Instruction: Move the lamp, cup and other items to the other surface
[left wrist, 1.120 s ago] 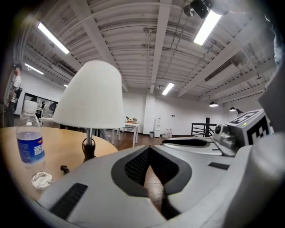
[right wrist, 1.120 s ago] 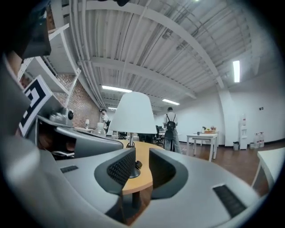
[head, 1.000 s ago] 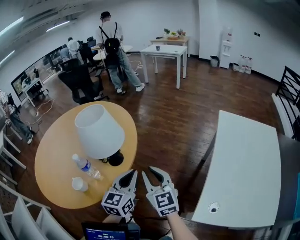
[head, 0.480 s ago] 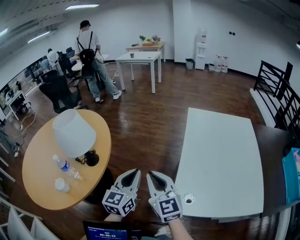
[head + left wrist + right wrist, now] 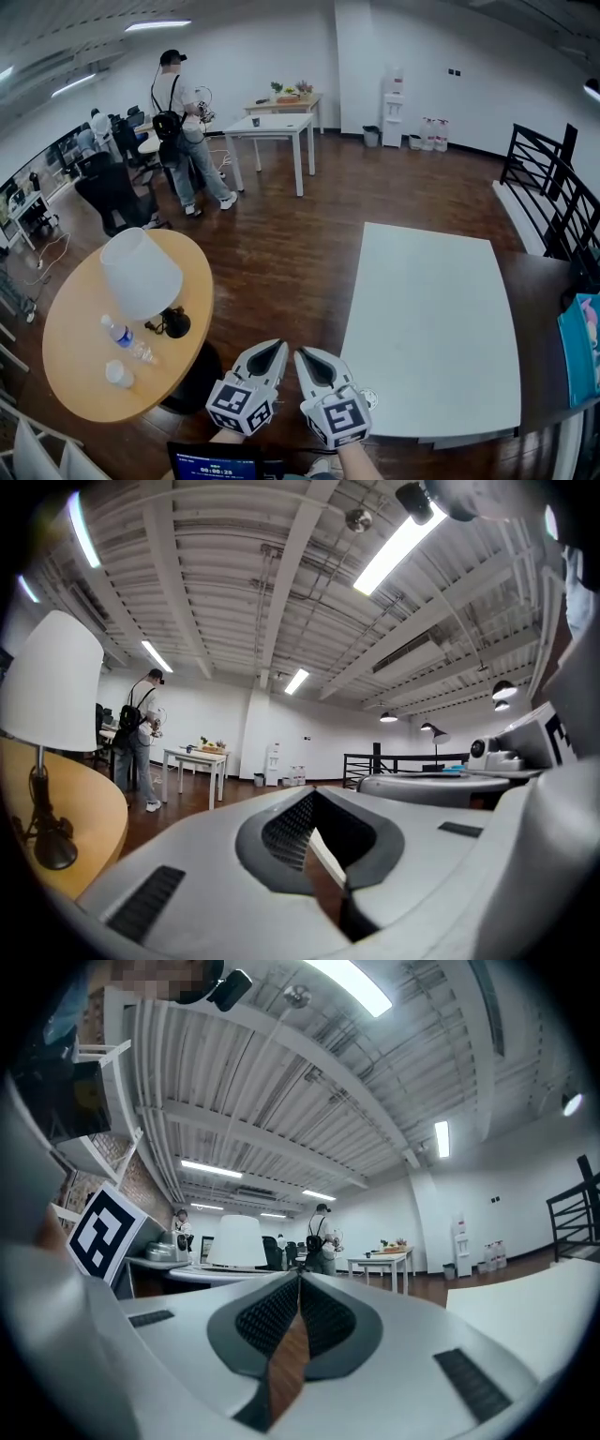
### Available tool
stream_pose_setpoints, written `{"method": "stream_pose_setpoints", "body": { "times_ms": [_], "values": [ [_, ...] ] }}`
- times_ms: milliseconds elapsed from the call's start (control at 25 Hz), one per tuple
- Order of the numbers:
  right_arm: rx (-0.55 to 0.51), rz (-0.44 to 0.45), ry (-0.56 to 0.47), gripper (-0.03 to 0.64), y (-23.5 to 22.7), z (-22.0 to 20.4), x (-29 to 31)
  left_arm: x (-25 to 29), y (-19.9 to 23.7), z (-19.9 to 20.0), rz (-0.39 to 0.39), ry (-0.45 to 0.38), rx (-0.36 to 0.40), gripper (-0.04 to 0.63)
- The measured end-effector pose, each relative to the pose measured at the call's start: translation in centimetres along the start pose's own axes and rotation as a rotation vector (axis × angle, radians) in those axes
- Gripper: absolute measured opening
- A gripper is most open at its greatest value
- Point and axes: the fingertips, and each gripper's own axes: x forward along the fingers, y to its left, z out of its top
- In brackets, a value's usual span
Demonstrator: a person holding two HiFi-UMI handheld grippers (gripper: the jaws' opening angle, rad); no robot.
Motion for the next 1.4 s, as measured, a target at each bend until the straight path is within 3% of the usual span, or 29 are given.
{"method": "stream_pose_setpoints", "body": {
  "times_ms": [200,560,1200,1400],
  "values": [
    [-0.019,0.018,0.013,0.000,0.3,0.8,-0.3,0.2,-0.5,0.9,0.004,-0.019,0.033,0.012],
    [-0.023,0.023,0.048,0.000,0.0,0.8,-0.6,0.2,-0.9,1.1,0.013,-0.020,0.041,0.012],
    [-0.037,0.005,0.009,0.000,-1.1,1.0,-0.8,0.5,-1.5,1.4,0.017,-0.021,0.043,0.012],
    [-0.032,0.012,0.045,0.000,-0.9,1.1,-1.1,0.6,-1.7,1.2,0.008,-0.034,0.041,0.012]
  ]
}}
